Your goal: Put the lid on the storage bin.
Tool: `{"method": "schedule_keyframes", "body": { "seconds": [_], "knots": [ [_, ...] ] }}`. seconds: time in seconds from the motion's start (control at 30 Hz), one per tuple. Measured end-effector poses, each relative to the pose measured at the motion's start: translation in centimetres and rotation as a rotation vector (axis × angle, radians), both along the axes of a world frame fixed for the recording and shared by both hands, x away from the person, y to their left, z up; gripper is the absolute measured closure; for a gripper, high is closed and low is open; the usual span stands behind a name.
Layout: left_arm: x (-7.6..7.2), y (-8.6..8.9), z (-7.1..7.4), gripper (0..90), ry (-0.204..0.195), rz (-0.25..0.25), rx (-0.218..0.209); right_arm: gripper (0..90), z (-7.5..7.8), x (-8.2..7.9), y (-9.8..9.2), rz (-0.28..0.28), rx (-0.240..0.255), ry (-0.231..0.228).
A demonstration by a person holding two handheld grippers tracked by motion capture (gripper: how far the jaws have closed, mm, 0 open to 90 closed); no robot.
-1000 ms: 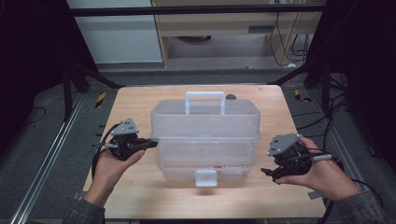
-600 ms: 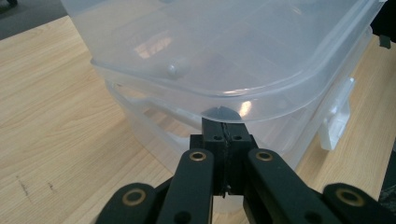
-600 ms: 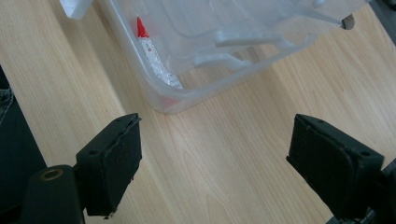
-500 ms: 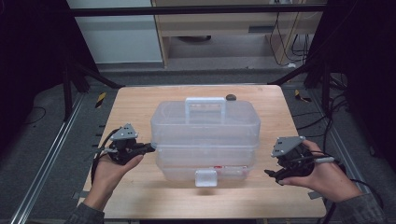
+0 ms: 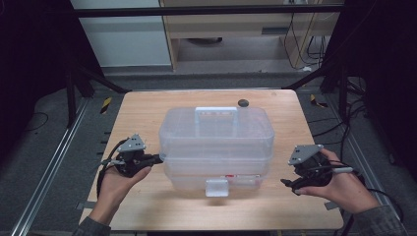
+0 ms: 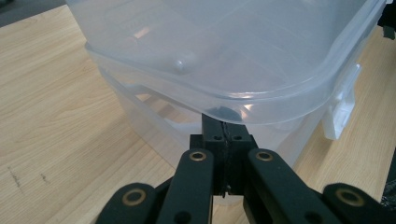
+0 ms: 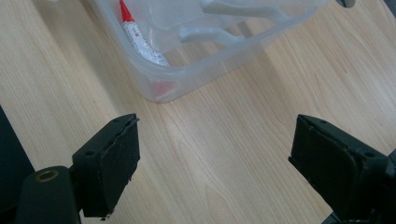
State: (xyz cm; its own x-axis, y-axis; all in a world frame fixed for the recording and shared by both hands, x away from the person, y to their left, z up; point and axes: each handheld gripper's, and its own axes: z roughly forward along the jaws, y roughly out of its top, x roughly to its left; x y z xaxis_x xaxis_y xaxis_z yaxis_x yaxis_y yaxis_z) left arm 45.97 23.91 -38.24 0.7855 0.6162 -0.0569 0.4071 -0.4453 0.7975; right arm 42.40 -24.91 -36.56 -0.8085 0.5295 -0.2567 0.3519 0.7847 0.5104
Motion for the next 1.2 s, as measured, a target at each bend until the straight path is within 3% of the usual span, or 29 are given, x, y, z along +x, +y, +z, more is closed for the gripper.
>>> {"method": "schedule_keyframes", "body": {
  "seconds": [0.57, 0.7, 0.83, 1.03, 1.1, 1.2],
  "knots": [
    [-0.3, 0.0, -0.9, 90.0, 0.006, -0.007, 0.021, 13.6, -2.0, 0.4, -0.8, -0.066, 0.016, -0.008],
    [0.0, 0.7, -0.6, 89.8, -0.035, 0.054, 0.089, 12.3, -2.5, 0.6, -0.9, -0.091, 0.015, -0.016],
    [0.5, 2.0, -0.2, 89.8, -0.043, 0.096, 0.068, 11.8, -2.8, 0.9, -1.0, -0.119, 0.013, -0.03],
    [2.2, 3.6, -1.3, 88.4, -0.047, 0.171, 0.116, 12.5, -4.5, 2.2, -1.6, -0.218, 0.025, -0.052],
    [2.7, 4.0, -2.1, 81.6, -0.056, 0.2, 0.127, 12.9, -5.2, 2.8, -1.9, -0.262, 0.036, -0.064],
    [3.4, 4.4, -3.5, 52.4, -0.068, 0.265, 0.143, 13.1, -6.3, 3.7, -2.3, -0.318, 0.053, -0.079]
  ]
}}
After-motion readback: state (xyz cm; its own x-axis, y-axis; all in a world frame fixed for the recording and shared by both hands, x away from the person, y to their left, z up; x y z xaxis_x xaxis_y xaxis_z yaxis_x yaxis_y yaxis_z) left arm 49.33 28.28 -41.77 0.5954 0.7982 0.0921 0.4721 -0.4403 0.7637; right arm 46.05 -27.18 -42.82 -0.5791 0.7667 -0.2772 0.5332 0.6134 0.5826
